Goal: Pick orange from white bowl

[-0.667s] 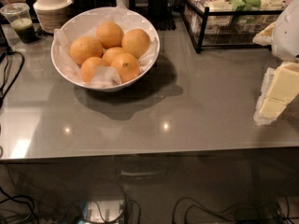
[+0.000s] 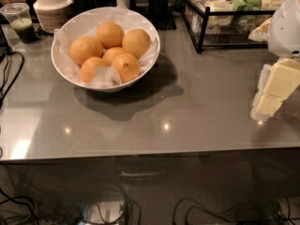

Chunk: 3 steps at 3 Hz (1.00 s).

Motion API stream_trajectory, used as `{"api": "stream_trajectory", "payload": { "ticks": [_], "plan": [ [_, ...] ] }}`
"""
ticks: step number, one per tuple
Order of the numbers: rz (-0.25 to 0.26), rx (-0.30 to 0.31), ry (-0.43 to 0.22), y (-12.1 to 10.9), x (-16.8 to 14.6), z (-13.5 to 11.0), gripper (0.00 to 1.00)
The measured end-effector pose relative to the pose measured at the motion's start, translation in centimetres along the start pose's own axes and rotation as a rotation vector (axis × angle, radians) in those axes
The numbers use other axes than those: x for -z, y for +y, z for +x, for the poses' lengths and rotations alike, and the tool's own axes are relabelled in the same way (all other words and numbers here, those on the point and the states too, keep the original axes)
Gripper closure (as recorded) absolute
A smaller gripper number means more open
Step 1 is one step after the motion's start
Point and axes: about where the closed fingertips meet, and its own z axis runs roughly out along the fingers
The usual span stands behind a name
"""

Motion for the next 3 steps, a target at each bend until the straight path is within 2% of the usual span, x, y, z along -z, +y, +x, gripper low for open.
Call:
{"api": "stream_trajectory", "payload": {
  "ticks": [2, 3],
  "plan": [
    [-0.005, 0.196, -0.047, -2.9, -1.0, -7.6, 0.0],
    [0.0, 0.264, -0.086, -4.8, -1.9, -11.7, 0.0]
  ]
}}
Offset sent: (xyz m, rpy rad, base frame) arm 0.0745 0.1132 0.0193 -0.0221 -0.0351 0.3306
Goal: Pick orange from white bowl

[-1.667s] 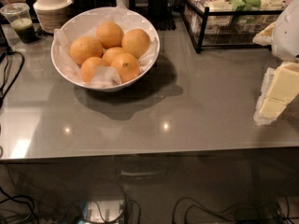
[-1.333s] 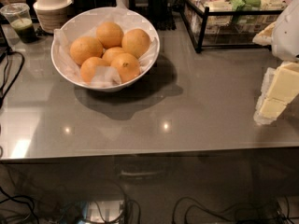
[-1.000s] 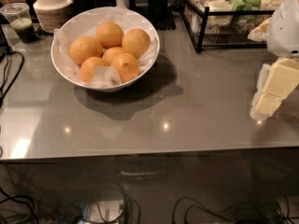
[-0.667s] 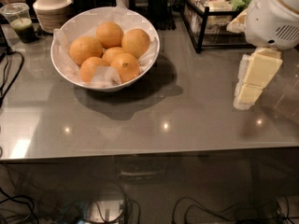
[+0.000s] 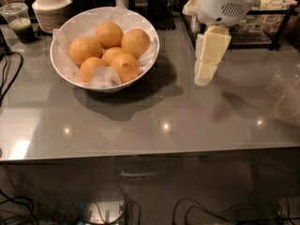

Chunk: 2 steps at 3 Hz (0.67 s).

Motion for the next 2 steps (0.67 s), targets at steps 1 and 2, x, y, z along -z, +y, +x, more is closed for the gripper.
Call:
{"api": "stream_trajectory", "payload": {
  "ticks": [1, 2],
  "plan": [
    [0.011, 0.025, -0.034, -2.7, -1.6, -2.4, 0.0],
    [0.012, 0.049, -0.051, -5.4, -3.2, -4.7, 0.0]
  ]
}}
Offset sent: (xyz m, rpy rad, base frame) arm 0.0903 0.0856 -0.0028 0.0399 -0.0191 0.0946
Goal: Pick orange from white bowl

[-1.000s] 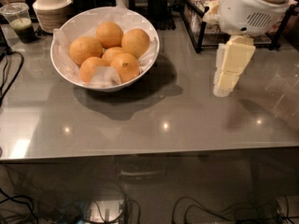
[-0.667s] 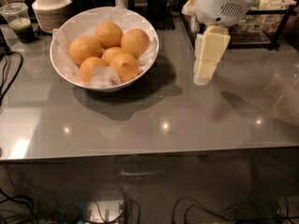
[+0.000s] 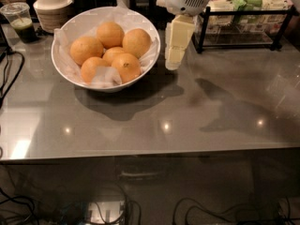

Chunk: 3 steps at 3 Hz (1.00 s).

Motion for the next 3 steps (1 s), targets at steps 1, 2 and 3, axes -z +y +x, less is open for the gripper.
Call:
{"api": "stream_trajectory", "payload": {
  "ticks": [1, 2, 3],
  "plan": [
    [-0.012, 0.047, -0.008, -2.1, -1.7, -2.9, 0.0],
    [-0.041, 0.096, -0.018, -3.1, -3.6, -5.7, 0.0],
    [-0.079, 0.135, -0.003, -3.0, -5.0, -8.0, 0.0]
  ]
}}
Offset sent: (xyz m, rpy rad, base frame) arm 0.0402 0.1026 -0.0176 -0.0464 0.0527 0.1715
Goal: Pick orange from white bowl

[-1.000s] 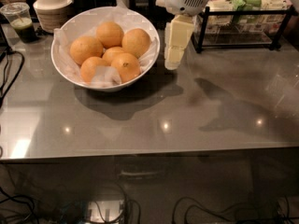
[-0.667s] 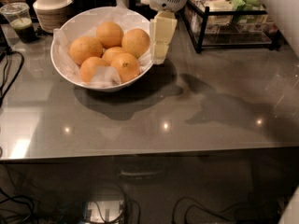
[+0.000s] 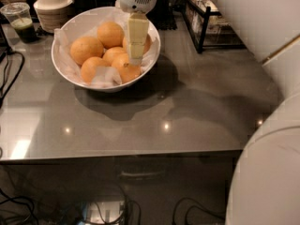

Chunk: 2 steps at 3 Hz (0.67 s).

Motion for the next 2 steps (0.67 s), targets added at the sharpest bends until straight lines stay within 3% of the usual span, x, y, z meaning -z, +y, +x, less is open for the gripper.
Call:
{"api": "stream_trajectory", "payload": {
  "ticks": [2],
  "plan": [
    [0.038, 0.005, -0.012, -0.9, -0.16, -0.33, 0.0]
  ]
}}
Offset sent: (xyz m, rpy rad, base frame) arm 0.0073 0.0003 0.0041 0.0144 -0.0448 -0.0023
